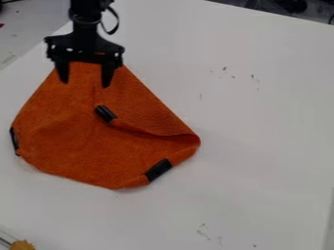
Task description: Fold the cloth from top to bottom
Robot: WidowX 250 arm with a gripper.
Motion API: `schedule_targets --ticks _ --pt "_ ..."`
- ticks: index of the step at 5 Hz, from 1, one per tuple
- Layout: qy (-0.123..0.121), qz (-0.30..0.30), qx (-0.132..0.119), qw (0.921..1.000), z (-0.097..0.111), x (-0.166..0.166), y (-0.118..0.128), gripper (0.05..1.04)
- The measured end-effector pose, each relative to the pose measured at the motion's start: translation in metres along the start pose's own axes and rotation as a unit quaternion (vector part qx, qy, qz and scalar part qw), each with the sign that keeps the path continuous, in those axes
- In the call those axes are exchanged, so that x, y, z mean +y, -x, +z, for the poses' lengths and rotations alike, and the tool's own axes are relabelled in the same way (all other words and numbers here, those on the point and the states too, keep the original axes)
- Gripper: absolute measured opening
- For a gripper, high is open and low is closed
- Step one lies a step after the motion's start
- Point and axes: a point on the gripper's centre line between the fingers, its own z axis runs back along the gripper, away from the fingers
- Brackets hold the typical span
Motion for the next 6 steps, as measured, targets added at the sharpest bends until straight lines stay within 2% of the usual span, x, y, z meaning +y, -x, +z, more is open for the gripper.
schedule_targets --ticks 6 --pt "-0.002 -0.006 0.005 1.0000 -0.0001 -0.0005 0.0012 1.001"
